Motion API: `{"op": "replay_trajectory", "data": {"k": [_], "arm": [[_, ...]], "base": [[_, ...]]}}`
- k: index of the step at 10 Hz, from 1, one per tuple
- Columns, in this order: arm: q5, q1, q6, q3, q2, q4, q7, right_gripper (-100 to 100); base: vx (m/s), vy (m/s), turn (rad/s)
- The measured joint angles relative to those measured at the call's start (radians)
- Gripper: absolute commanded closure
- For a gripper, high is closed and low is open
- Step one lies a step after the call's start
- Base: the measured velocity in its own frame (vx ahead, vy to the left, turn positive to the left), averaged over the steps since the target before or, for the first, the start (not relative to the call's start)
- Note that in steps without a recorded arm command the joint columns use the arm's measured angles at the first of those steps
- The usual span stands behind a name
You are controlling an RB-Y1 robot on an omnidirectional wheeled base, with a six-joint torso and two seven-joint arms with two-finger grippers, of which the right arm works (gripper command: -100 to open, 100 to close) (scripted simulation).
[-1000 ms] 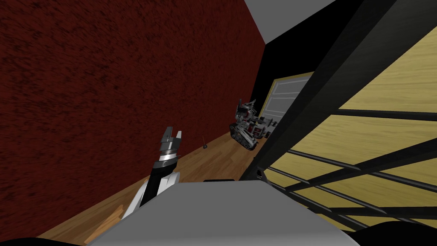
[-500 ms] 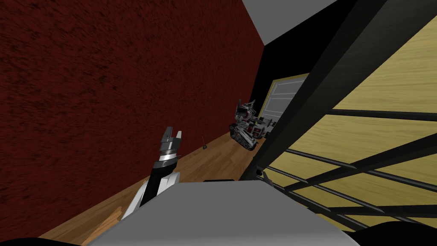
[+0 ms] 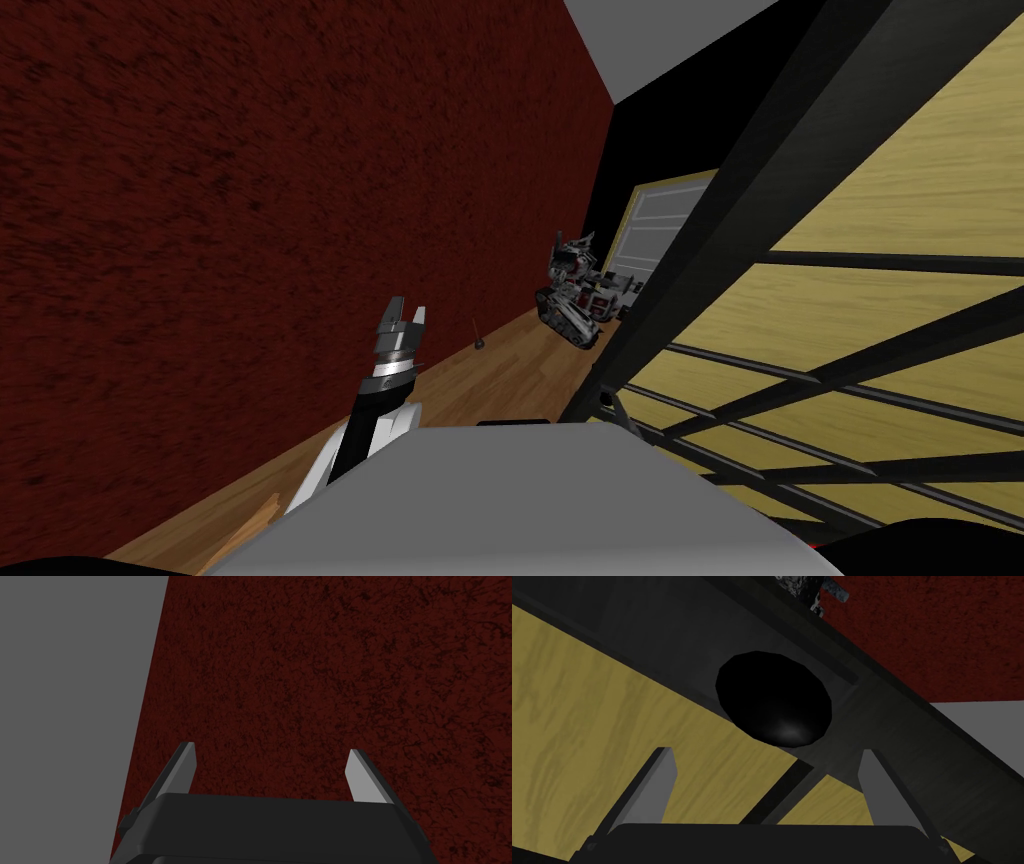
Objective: Push the door open
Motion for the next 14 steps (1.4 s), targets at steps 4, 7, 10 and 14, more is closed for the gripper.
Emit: {"op": "replay_trajectory", "data": {"k": [4, 7, 10, 14], "arm": [[0.037, -0.004, -0.011, -0.02, 0.001, 0.01, 0.104, -100], [0.064, -0.007, -0.019, -0.035, 0.003, 0.017, 0.18, -100], [0.094, -0.01, -0.027, -0.051, 0.006, 0.024, 0.258, -100], [0.129, -0.014, -0.038, -0.07, 0.01, 0.034, 0.353, -100]], "base": [[-0.019, 0.03, -0.054], [-0.019, 0.032, -0.053], [-0.016, 0.027, -0.035], [-0.021, 0.034, -0.056]]}}
